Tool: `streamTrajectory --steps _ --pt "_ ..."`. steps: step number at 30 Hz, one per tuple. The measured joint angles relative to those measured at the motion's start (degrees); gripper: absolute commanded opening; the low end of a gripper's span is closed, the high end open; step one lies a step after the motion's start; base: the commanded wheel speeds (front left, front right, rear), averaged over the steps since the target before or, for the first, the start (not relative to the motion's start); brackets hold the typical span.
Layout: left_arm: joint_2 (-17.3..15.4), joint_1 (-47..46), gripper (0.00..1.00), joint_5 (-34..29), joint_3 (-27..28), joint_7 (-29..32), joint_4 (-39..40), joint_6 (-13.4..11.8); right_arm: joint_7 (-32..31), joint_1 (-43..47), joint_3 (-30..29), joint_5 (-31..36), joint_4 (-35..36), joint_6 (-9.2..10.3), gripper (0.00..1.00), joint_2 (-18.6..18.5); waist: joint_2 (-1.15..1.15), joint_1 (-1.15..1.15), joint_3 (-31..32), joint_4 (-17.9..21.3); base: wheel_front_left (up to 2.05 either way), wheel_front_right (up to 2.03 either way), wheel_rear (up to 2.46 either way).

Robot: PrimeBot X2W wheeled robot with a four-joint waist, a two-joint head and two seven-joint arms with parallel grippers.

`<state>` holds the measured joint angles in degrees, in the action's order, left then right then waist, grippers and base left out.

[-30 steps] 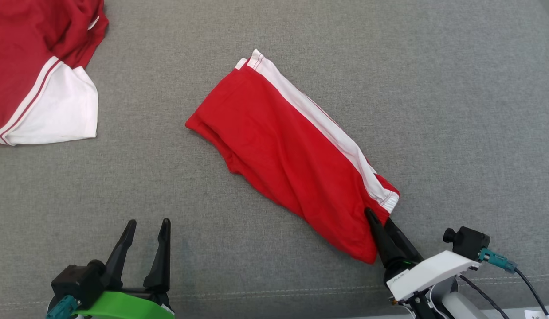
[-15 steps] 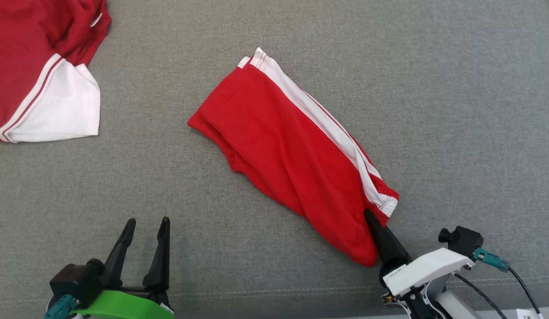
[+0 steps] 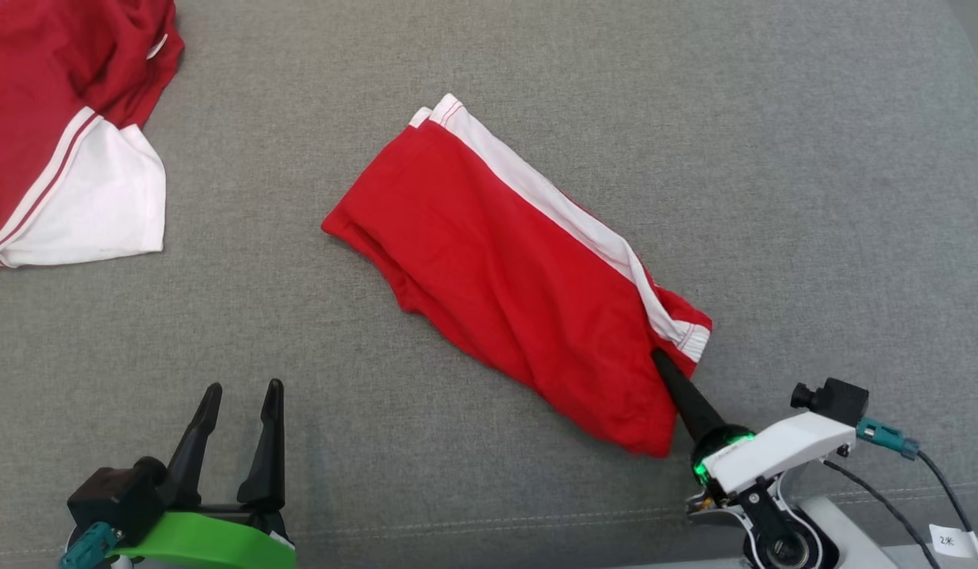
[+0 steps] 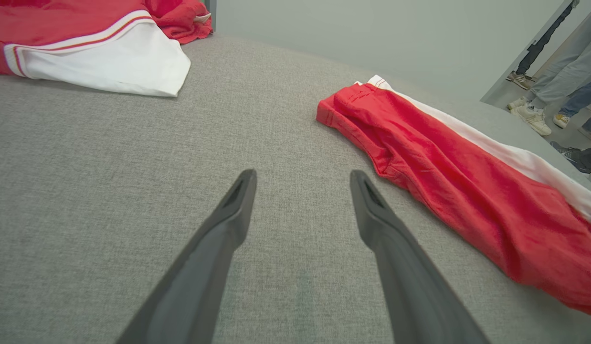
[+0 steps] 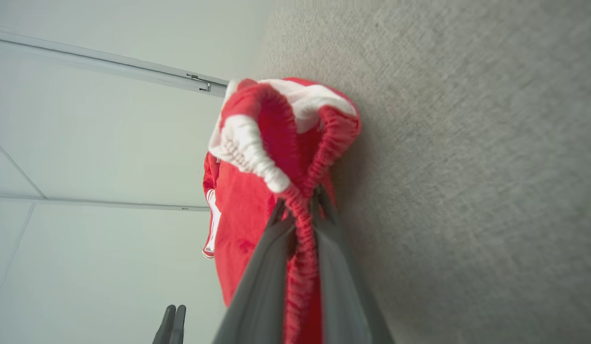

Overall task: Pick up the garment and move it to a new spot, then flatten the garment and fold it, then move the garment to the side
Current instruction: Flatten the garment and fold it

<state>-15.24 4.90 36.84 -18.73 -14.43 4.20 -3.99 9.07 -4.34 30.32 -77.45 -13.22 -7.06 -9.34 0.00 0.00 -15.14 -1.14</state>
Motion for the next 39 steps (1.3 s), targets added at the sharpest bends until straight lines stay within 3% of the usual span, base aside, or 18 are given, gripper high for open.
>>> streamTrajectory --steps 10,23,31,39 --pt "0.0 0.1 1.0 -1.3 1.4 0.0 0.4 0.0 -4.7 3.9 -6.1 -11.2 3.3 0.0 0.0 -6.2 0.0 0.0 0.9 2.9 0.0 0.0 0.0" --pt "-0.2 0.2 1.0 -1.9 0.9 0.0 1.0 0.0 -7.6 14.3 -16.5 -19.2 3.5 0.0 0.0 -16.9 0.0 0.0 0.5 5.4 0.0 0.0 0.0" --pt "0.2 0.2 1.0 -1.9 0.0 0.0 0.2 0.8 -11.8 14.2 -13.9 -20.6 13.0 0.01 0.0 -16.4 0.0 0.0 1.4 4.9 0.0 0.0 0.0" --pt "0.5 0.2 1.0 -1.9 -0.9 0.0 0.2 1.0 -13.2 12.3 -11.3 -17.3 18.2 0.01 0.0 -16.0 0.0 0.0 2.1 3.2 0.0 0.0 0.0"
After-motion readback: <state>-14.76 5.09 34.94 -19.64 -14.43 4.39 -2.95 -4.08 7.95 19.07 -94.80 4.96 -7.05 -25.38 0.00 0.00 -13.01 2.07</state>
